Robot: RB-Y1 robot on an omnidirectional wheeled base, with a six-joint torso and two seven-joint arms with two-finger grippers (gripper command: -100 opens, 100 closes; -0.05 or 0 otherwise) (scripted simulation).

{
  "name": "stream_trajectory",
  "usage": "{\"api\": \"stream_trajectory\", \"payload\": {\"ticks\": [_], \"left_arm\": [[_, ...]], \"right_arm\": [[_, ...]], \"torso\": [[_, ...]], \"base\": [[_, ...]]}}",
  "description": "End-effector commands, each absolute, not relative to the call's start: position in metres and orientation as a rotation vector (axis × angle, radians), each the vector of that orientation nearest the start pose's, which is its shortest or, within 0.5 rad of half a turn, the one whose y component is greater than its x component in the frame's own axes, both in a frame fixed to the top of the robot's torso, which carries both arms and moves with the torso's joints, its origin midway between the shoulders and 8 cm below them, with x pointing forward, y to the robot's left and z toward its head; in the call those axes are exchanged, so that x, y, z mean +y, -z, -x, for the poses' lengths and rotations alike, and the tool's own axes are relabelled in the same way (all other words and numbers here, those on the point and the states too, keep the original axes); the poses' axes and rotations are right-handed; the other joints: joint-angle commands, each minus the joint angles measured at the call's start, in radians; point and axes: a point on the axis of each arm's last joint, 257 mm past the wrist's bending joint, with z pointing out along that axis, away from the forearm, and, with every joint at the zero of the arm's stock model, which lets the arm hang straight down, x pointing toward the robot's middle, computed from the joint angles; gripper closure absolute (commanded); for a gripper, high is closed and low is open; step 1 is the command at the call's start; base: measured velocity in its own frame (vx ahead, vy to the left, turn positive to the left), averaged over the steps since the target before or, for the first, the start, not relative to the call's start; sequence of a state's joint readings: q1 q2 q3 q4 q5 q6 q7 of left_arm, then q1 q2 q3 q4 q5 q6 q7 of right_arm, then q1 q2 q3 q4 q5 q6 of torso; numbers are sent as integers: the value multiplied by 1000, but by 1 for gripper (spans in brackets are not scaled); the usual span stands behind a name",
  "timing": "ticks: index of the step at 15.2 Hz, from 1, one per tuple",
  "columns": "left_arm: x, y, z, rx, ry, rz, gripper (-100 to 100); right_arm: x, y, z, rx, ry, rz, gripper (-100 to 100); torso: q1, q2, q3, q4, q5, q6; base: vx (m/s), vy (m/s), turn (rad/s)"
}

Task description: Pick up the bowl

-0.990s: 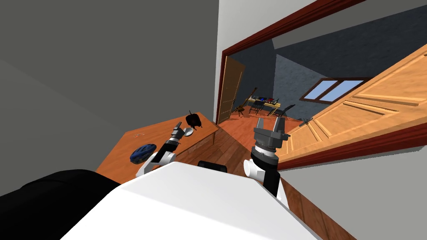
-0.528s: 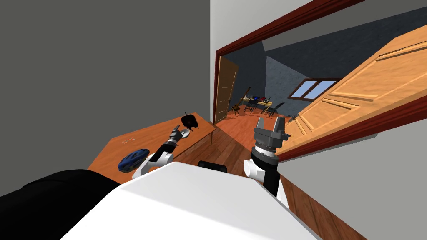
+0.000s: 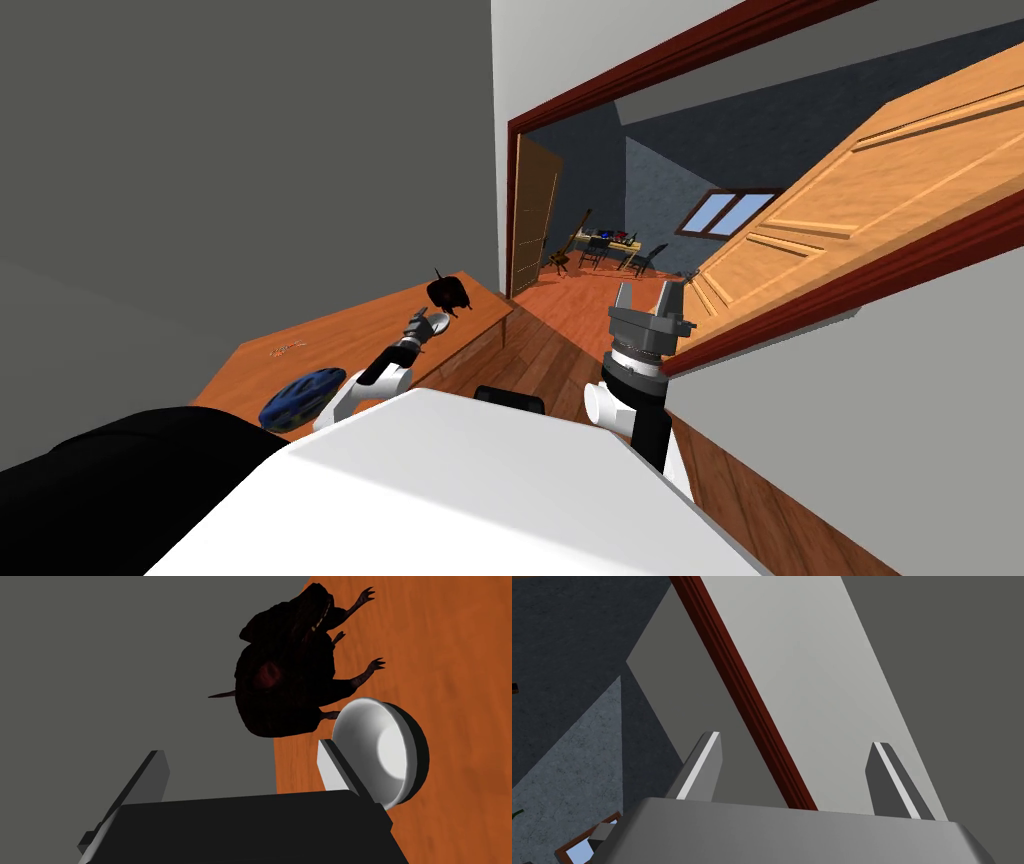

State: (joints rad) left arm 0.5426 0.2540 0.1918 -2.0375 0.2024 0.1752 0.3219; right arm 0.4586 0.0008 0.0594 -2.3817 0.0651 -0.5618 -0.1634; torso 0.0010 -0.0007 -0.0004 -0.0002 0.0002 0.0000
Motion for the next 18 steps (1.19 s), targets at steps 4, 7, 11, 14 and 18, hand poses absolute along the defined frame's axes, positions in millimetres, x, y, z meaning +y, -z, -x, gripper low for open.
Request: {"api": "stream_trajectory", "payload": {"ticks": [4,7,11,14,18], "left_arm": [[446,277,-360,995,976,1733,-100],[457,297,-349,982,932,1815,-100],[467,321,-335,976,872,1916,-100],[475,339,-322,959,825,1997,-100],[482,359,-306,946,770,2085,-100]], "right_arm": [[-242,-90,-313,476,-1532,-514,0],[-242,-90,-313,476,-1532,-514,0],[-242,-90,-313,476,-1532,-514,0],[-242,-90,-313,476,-1532,-514,0],[-242,-90,-313,476,-1532,-514,0]], "torso": [[0,0,0,0,0,0],[1,0,0,0,0,0],[1,-1,0,0,0,0],[1,-1,0,0,0,0],[2,-1,-1,0,0,0]], "base": [[19,8,-132],[25,12,-130],[27,15,-128],[25,20,-112],[29,24,-114]]}}
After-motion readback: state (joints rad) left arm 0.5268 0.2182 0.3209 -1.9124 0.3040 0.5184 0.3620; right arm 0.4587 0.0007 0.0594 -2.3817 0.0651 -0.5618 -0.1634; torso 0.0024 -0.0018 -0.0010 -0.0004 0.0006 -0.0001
